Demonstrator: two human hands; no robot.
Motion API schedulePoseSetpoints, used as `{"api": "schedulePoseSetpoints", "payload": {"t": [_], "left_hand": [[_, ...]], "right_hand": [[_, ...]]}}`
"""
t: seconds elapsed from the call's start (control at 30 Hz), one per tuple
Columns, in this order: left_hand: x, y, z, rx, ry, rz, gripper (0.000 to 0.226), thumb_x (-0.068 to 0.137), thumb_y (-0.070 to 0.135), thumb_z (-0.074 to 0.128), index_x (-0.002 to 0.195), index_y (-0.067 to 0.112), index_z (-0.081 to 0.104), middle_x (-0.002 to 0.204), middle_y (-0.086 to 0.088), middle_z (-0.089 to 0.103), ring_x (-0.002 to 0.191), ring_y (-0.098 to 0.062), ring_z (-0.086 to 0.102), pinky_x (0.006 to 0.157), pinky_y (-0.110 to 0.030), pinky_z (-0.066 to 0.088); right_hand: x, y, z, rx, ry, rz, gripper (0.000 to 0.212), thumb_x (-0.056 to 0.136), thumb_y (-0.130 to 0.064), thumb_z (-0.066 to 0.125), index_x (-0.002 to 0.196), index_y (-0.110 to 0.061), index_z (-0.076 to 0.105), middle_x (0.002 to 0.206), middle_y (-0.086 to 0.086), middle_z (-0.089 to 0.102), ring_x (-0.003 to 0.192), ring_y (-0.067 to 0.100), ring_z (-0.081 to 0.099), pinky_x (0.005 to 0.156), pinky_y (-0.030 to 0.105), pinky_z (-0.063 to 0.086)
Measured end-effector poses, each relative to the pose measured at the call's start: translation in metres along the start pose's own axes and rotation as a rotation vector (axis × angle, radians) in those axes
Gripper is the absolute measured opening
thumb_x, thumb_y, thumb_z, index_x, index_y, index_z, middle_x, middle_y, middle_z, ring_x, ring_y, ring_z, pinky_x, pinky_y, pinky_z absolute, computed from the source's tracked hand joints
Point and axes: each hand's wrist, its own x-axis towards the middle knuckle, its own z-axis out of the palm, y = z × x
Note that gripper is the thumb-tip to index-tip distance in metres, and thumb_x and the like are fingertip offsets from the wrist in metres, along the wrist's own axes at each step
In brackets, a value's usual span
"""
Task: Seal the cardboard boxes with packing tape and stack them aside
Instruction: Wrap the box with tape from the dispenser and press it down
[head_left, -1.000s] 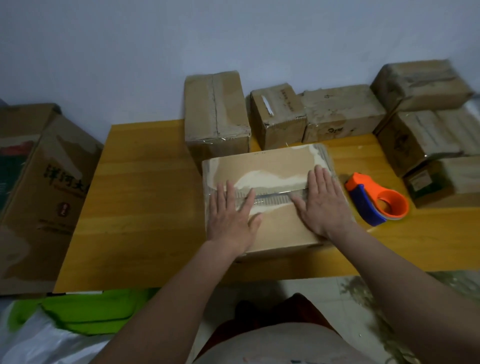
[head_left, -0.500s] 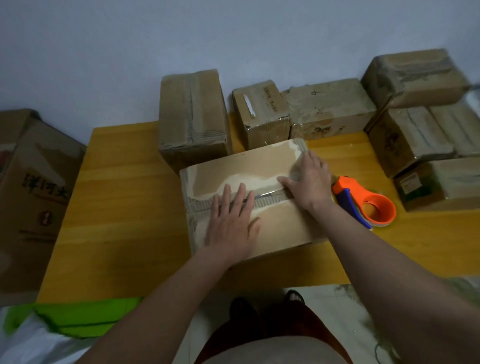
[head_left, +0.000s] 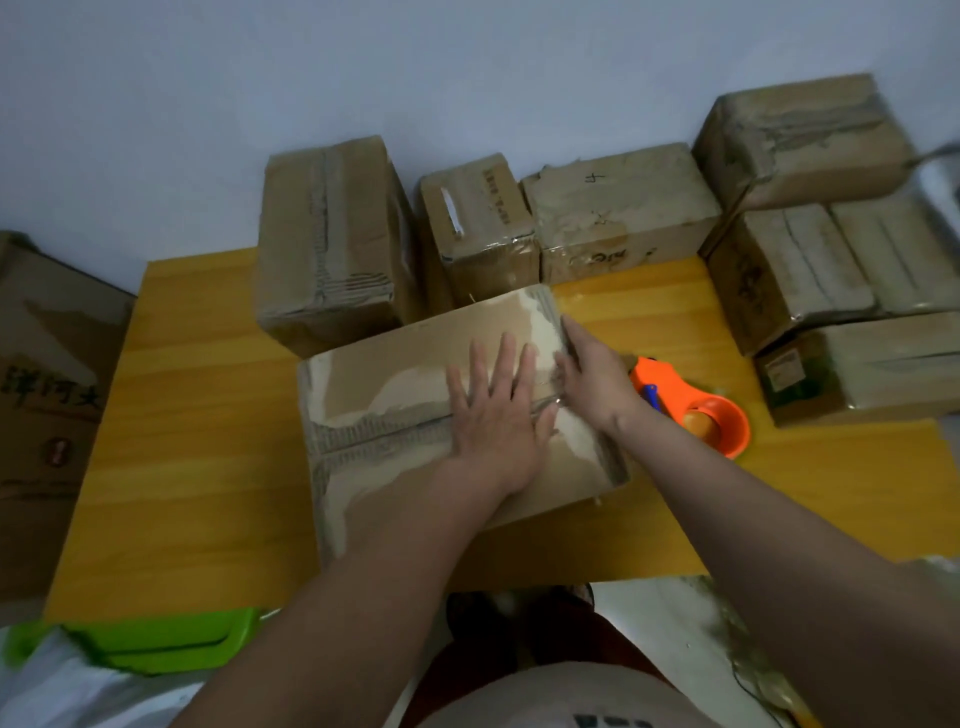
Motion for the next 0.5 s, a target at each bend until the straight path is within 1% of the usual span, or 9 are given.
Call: {"api": "schedulePoseSetpoints", "payload": {"t": [0.07,0.13,0.17,0.2,0.23,0.27,0.33,0.4,0.5], "left_hand": [[0.006,0.009,-0.001,0.001,-0.030,-0.068,0.072,0.097,0.059,0.008,0.151,0.022,-0.021,0.156,-0.005,-0.033,0.140,-0.036,-0.034,0.114,-0.061,-0.011],[0.010,0.018,-0.005,-0.028,-0.036,-0.123,0.075,0.096,0.061,0.009,0.151,0.020,-0.021,0.156,-0.008,-0.032,0.141,-0.039,-0.031,0.114,-0.063,-0.010],[0.011,0.022,-0.007,-0.057,-0.018,-0.128,0.074,0.096,0.060,0.010,0.151,0.020,-0.019,0.157,-0.008,-0.030,0.142,-0.039,-0.029,0.114,-0.063,-0.008],[0.011,0.026,-0.010,-0.093,0.005,-0.100,0.072,0.098,0.058,0.013,0.152,0.020,-0.016,0.158,-0.006,-0.027,0.143,-0.037,-0.026,0.115,-0.062,-0.007],[0.012,0.030,-0.010,-0.115,0.032,-0.035,0.070,0.099,0.055,0.017,0.153,0.022,-0.013,0.159,-0.003,-0.025,0.145,-0.033,-0.023,0.116,-0.060,-0.006],[0.011,0.034,-0.010,-0.110,0.053,0.049,0.068,0.100,0.053,0.018,0.154,0.022,-0.011,0.160,0.000,-0.023,0.146,-0.029,-0.022,0.117,-0.059,-0.005],[0.010,0.040,-0.008,-0.051,0.056,0.158,0.066,0.101,0.051,0.017,0.154,0.023,-0.010,0.160,0.004,-0.022,0.147,-0.022,-0.022,0.118,-0.057,-0.005],[0.011,0.042,-0.005,-0.025,0.045,0.151,0.065,0.101,0.050,0.015,0.155,0.022,-0.010,0.160,0.005,-0.023,0.146,-0.019,-0.023,0.118,-0.055,-0.009],[0.011,0.045,-0.006,-0.021,0.027,0.121,0.065,0.102,0.049,0.017,0.155,0.021,-0.009,0.160,0.005,-0.022,0.146,-0.019,-0.023,0.118,-0.053,-0.011]], "right_hand": [[-0.009,0.007,-0.006,0.072,-0.012,-0.033,0.048,0.097,-0.004,0.042,0.144,-0.002,0.035,0.144,0.012,0.045,0.134,0.025,0.042,0.108,0.023,0.030],[-0.016,0.016,-0.015,0.187,-0.025,-0.052,0.041,0.096,0.002,0.042,0.136,-0.001,0.047,0.132,0.007,0.056,0.124,0.020,0.051,0.102,0.014,0.035],[-0.017,0.023,-0.021,0.239,-0.011,-0.036,0.037,0.096,0.003,0.043,0.132,0.000,0.051,0.126,0.007,0.059,0.120,0.020,0.054,0.102,0.016,0.038],[-0.018,0.030,-0.026,0.256,0.022,-0.001,0.034,0.096,0.003,0.044,0.128,0.002,0.055,0.125,0.011,0.061,0.118,0.024,0.056,0.104,0.025,0.041],[-0.018,0.040,-0.029,0.227,0.066,0.045,0.031,0.096,0.000,0.046,0.124,0.003,0.058,0.123,0.016,0.063,0.117,0.029,0.057,0.103,0.034,0.042],[-0.018,0.051,-0.033,0.151,0.101,0.103,0.028,0.095,-0.002,0.049,0.120,0.002,0.061,0.119,0.019,0.064,0.114,0.032,0.058,0.101,0.038,0.043],[-0.022,0.074,-0.037,-0.060,0.140,0.225,0.026,0.092,-0.011,0.057,0.114,0.000,0.062,0.116,0.021,0.064,0.112,0.034,0.057,0.094,0.036,0.041],[-0.028,0.090,-0.039,-0.190,0.163,0.341,0.037,0.088,-0.022,0.065,0.115,0.001,0.057,0.119,0.023,0.058,0.116,0.037,0.050,0.096,0.038,0.037],[-0.037,0.106,-0.034,-0.302,0.140,0.470,0.070,0.082,-0.035,0.071,0.130,0.006,0.041,0.132,0.024,0.045,0.126,0.038,0.039,0.104,0.041,0.031]]}}
